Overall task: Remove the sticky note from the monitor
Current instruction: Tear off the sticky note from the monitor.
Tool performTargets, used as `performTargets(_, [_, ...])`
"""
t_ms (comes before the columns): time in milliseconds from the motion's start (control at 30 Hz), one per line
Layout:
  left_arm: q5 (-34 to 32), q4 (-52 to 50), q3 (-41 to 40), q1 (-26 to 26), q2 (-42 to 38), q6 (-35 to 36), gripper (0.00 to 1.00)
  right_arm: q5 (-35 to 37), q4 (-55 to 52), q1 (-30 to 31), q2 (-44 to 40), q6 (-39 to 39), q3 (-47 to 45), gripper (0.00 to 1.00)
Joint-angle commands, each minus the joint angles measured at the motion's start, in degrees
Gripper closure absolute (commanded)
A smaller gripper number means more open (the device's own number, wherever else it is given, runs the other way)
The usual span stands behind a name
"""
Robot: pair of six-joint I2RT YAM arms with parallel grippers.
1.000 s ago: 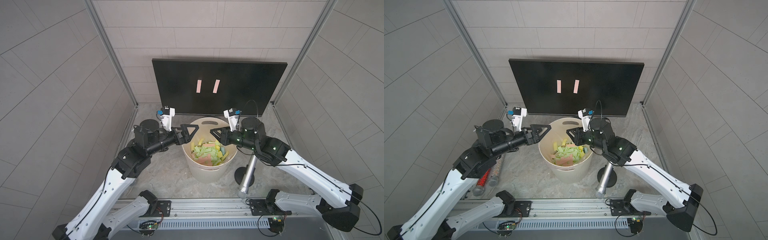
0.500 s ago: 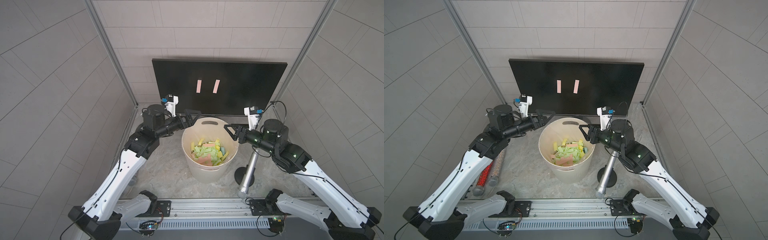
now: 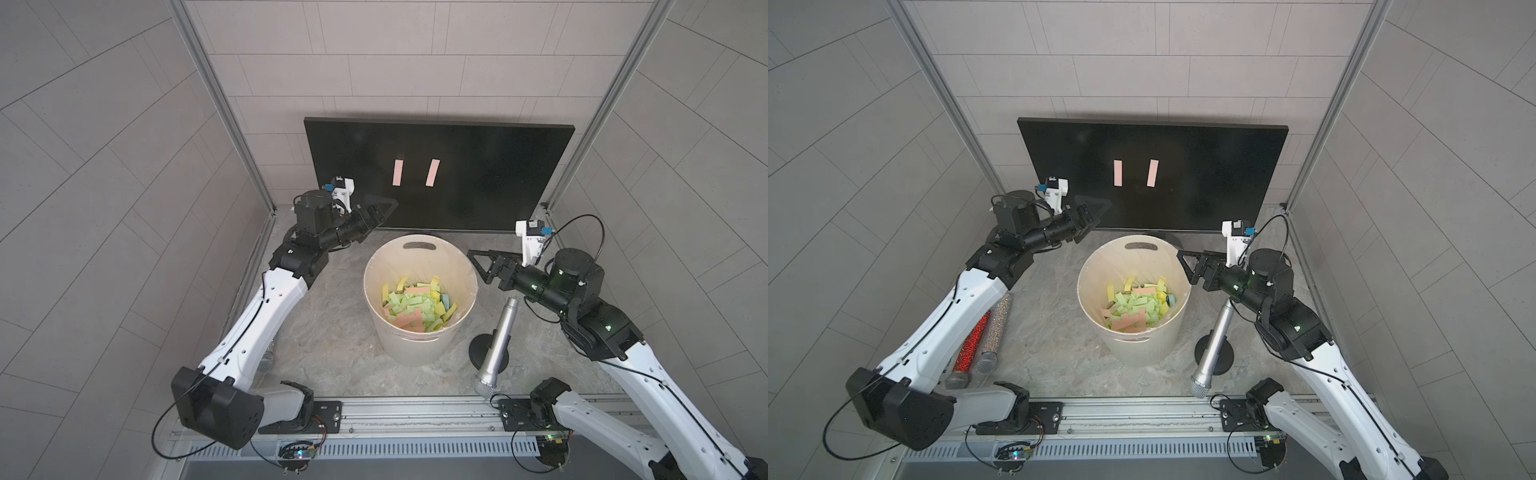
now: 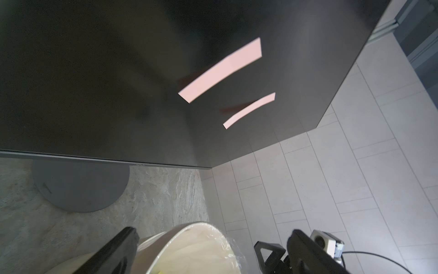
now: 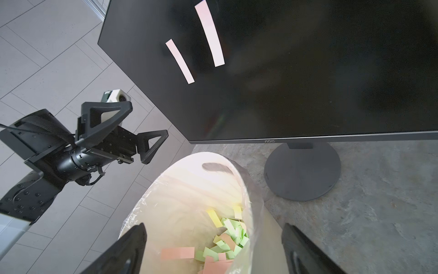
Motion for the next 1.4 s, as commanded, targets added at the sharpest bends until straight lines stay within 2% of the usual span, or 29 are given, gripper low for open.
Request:
performTargets(0, [2.43, 5.02, 1.12, 1.28, 2.43, -4.67, 0.00, -0.88, 1.25, -0.85, -0.96, 0.09, -1.06, 0.07])
performTargets(433, [5.72, 11.45, 5.22, 1.89, 11.45, -11.32, 0.00, -4.05, 2.66, -4.94, -1.47, 0.82, -3.53, 0.05])
performTargets(1033, [1.12, 14.72, 10.96, 0.65, 17.80, -13.91, 0.01, -6.38, 3.91, -7.61, -3.43, 1.90, -5.64, 0.05])
performTargets(1367, [-5.23, 15.61, 12.12, -2.16, 18.34, -13.03, 0.03, -7.01, 4.18, -8.49, -3.84, 1.99, -6.30, 0.05])
